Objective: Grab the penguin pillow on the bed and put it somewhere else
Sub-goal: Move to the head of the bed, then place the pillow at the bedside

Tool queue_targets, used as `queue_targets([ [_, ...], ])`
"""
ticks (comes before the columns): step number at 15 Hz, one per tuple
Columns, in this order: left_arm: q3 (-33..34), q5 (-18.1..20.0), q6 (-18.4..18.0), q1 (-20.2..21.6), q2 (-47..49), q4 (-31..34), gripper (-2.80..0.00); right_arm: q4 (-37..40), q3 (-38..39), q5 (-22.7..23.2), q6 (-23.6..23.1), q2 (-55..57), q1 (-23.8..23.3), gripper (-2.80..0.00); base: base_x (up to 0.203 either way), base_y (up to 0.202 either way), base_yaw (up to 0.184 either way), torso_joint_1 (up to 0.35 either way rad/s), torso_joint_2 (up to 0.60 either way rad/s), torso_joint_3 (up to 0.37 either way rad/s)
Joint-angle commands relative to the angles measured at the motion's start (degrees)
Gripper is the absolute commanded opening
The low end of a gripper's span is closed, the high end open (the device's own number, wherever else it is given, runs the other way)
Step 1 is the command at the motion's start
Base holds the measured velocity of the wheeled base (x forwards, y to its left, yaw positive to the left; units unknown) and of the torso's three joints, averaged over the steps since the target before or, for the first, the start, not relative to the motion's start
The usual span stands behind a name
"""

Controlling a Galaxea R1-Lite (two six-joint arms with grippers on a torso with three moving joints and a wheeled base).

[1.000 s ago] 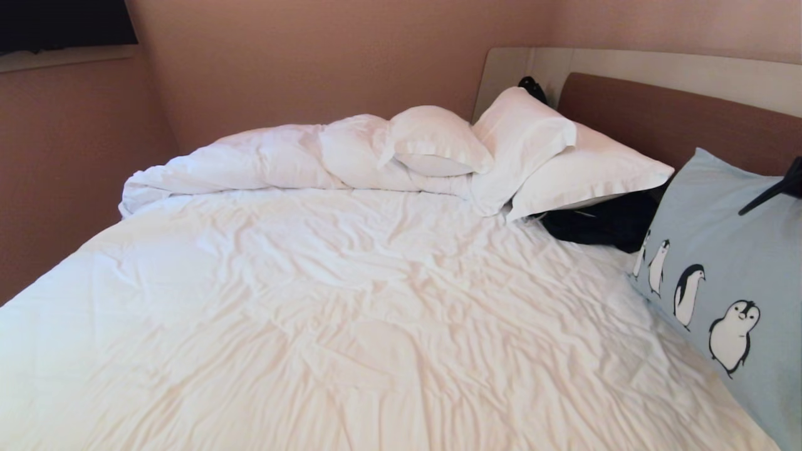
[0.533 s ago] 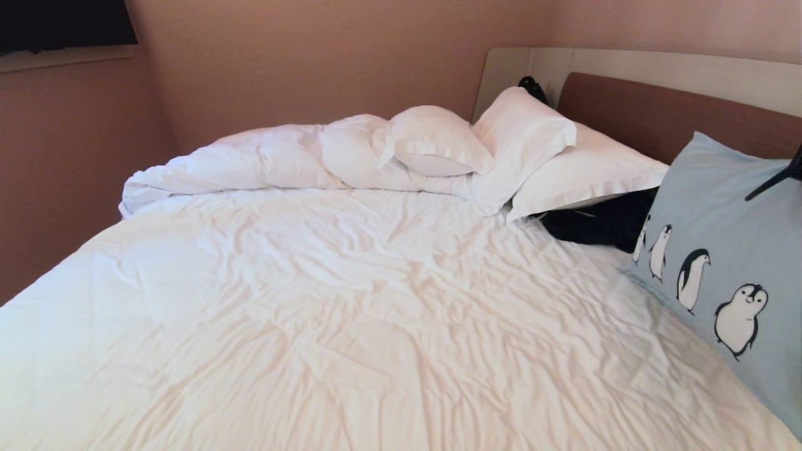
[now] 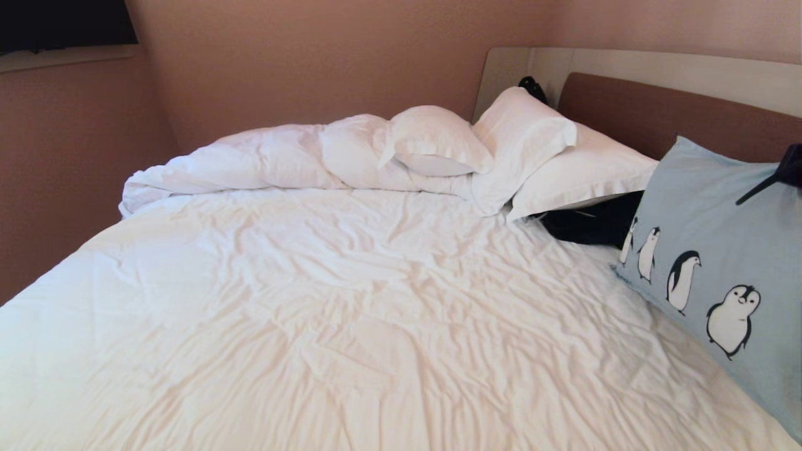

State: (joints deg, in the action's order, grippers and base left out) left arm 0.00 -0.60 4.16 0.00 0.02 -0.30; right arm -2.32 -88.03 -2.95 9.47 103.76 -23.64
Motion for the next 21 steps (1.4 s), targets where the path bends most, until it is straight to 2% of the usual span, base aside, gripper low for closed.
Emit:
queue_targets([
  [1,0.2,0.0,0.1,0.0,0.0,0.0,-2.80,0.0,0.3,0.9,-1.7,2.6,0.0,-2.80,0.000,0.000,0.000,0.000,0.00,0.000],
  [6,0.2,0.0,0.1,0.0,0.0,0.0,-2.80,0.0,0.4,1.1,-7.7,8.9,-0.6,-2.80,0.000,0.000,0.000,0.000,0.00,0.000],
  [9,0.2,0.0,0.1,0.0,0.0,0.0,-2.80,-0.1,0.1,1.1,-8.9,9.7,-0.7,-2.80,0.000,0.000,0.000,0.000,0.00,0.000],
  [21,0.2,0.0,0.1,0.0,0.0,0.0,-2.80,-0.1,-6.8,1.1,-6.6,5.2,-0.7,-2.80,0.000,0.000,0.000,0.000,0.00,0.000],
])
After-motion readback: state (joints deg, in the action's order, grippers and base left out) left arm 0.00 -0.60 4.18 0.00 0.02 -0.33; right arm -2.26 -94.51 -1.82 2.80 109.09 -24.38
